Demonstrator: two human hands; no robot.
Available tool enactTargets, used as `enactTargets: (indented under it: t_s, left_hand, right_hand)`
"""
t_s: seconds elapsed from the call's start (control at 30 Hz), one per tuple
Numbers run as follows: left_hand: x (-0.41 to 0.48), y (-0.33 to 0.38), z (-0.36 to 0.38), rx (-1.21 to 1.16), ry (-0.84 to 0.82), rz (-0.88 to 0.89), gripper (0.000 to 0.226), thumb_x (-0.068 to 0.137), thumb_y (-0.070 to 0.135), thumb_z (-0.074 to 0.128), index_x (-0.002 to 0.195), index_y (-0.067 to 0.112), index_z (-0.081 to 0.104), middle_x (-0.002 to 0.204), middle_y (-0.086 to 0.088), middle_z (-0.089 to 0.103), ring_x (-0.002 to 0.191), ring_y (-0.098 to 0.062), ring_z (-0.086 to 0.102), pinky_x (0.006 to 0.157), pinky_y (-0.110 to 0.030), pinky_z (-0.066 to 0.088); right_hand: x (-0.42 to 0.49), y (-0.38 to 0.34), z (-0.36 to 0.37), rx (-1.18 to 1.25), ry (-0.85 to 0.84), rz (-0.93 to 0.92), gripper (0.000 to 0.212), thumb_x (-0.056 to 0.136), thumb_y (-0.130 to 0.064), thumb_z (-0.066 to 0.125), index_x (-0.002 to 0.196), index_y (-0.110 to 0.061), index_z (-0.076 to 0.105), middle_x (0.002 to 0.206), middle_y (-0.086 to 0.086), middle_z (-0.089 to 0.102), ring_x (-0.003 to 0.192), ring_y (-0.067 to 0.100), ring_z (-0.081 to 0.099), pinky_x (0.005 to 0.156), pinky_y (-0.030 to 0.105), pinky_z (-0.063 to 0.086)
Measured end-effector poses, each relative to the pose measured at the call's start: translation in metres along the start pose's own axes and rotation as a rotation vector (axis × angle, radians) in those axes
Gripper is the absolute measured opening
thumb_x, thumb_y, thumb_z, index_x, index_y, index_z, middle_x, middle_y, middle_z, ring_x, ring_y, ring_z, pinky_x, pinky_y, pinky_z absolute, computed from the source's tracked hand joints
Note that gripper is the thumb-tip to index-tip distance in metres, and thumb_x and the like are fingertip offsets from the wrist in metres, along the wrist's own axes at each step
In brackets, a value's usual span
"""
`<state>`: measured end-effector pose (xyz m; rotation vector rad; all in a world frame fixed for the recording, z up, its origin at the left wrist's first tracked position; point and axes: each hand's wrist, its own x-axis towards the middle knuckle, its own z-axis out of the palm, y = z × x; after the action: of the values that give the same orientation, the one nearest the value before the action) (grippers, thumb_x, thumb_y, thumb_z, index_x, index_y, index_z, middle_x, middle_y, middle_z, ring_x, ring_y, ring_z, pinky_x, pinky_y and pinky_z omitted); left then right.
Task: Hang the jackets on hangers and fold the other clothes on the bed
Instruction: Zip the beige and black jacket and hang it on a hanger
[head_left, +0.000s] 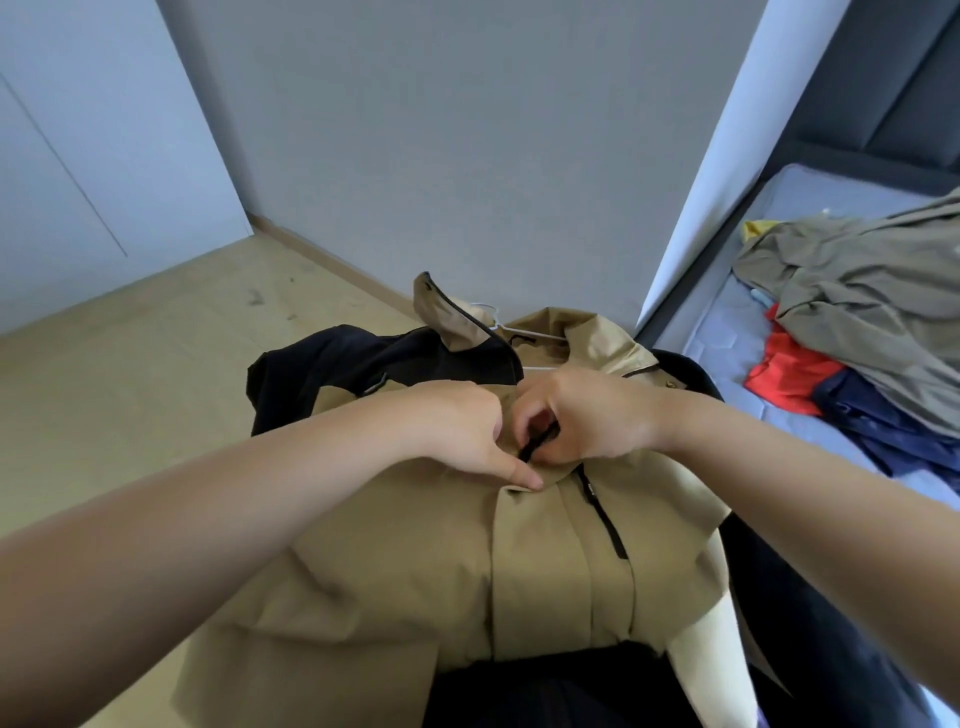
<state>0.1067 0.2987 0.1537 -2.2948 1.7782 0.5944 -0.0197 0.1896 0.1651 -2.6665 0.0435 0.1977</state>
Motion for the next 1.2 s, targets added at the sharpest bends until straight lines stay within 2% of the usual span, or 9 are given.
enactTargets:
  t_s: [0.1, 0.23, 0.4, 0.6, 0.7, 0.8, 0.9, 1.07, 1.2]
  left_hand:
    - [0.001, 0.002, -0.001, -0.008, -0.016, 0.016, 0.066, 0.068, 0.080, 0.054, 0.052, 0.017, 0.051, 0.051, 0.004, 0.047, 0.053, -0.015, 0.047, 0.049, -0.027, 0.034]
    - [0.001, 0.000, -0.004, -0.048, -0.008, -0.011, 0.068, 0.064, 0.083, 0.053, 0.060, 0.016, 0.054, 0.056, 0.005, 0.046, 0.053, -0.015, 0.044, 0.049, -0.027, 0.031]
    - [0.003, -0.005, -0.004, -0.126, -0.023, -0.021, 0.068, 0.065, 0.083, 0.053, 0.066, 0.016, 0.056, 0.059, 0.005, 0.044, 0.056, -0.015, 0.042, 0.048, -0.027, 0.028]
    - [0.008, -0.005, -0.003, -0.149, -0.028, -0.017, 0.066, 0.065, 0.080, 0.057, 0.057, 0.016, 0.048, 0.054, 0.005, 0.038, 0.052, -0.016, 0.038, 0.048, -0.027, 0.026]
    - [0.010, -0.005, -0.002, -0.159, -0.045, -0.008, 0.065, 0.064, 0.080, 0.059, 0.056, 0.016, 0.048, 0.054, 0.005, 0.038, 0.053, -0.016, 0.038, 0.049, -0.028, 0.027]
    - [0.011, -0.005, -0.001, -0.161, -0.050, 0.003, 0.065, 0.063, 0.080, 0.058, 0.059, 0.015, 0.054, 0.056, 0.005, 0.042, 0.055, -0.016, 0.042, 0.049, -0.027, 0.029]
    - [0.013, -0.006, -0.001, -0.163, -0.061, 0.015, 0.066, 0.063, 0.081, 0.058, 0.062, 0.015, 0.057, 0.058, 0.004, 0.045, 0.056, -0.016, 0.043, 0.051, -0.027, 0.032]
    - [0.018, -0.001, 0.001, -0.160, -0.027, -0.002, 0.067, 0.065, 0.082, 0.055, 0.049, 0.017, 0.046, 0.043, 0.008, 0.035, 0.045, -0.013, 0.036, 0.046, -0.025, 0.027]
    - [0.024, 0.004, 0.002, -0.238, -0.011, 0.038, 0.053, 0.077, 0.065, 0.061, 0.048, 0.021, 0.062, 0.034, 0.013, 0.045, 0.035, -0.001, 0.043, 0.038, -0.018, 0.033]
  right_hand:
    - [0.001, -0.004, 0.003, -0.090, -0.014, -0.037, 0.007, 0.071, -0.013, 0.071, 0.077, -0.016, 0.067, 0.086, -0.002, 0.061, 0.075, 0.012, 0.054, 0.065, 0.030, 0.044]
    - [-0.002, 0.002, 0.009, -0.036, 0.169, 0.005, 0.007, 0.074, -0.011, 0.069, 0.078, -0.009, 0.063, 0.076, 0.001, 0.061, 0.069, 0.017, 0.054, 0.061, 0.028, 0.042]
    - [-0.005, 0.010, 0.015, 0.030, 0.315, 0.064, 0.011, 0.074, -0.006, 0.066, 0.073, -0.013, 0.058, 0.065, -0.005, 0.056, 0.060, 0.012, 0.049, 0.057, 0.016, 0.036]
    - [-0.008, 0.016, 0.011, 0.116, 0.308, 0.101, 0.012, 0.071, -0.001, 0.066, 0.076, -0.012, 0.063, 0.065, -0.009, 0.056, 0.058, 0.004, 0.049, 0.057, 0.012, 0.036]
    - [-0.008, 0.014, 0.008, -0.009, 0.199, 0.030, 0.020, 0.069, -0.003, 0.066, 0.072, -0.020, 0.057, 0.065, -0.011, 0.053, 0.059, 0.007, 0.048, 0.055, 0.016, 0.035]
    - [-0.008, 0.015, 0.005, -0.076, 0.217, -0.031, 0.009, 0.073, -0.004, 0.065, 0.072, -0.012, 0.063, 0.066, -0.006, 0.059, 0.060, 0.012, 0.051, 0.056, 0.019, 0.037]
    - [-0.007, 0.021, 0.005, 0.089, 0.311, 0.027, 0.011, 0.083, -0.005, 0.067, 0.072, -0.005, 0.068, 0.062, -0.005, 0.062, 0.059, 0.008, 0.053, 0.057, 0.014, 0.038]
    - [-0.004, 0.026, 0.008, 0.335, 0.430, 0.222, 0.009, 0.080, -0.008, 0.073, 0.073, -0.002, 0.072, 0.064, 0.004, 0.069, 0.063, 0.015, 0.063, 0.064, 0.027, 0.049]
    - [-0.006, 0.024, 0.009, 0.427, 0.443, 0.241, 0.011, 0.082, -0.006, 0.070, 0.072, -0.002, 0.069, 0.061, -0.002, 0.069, 0.060, 0.007, 0.063, 0.062, 0.017, 0.049]
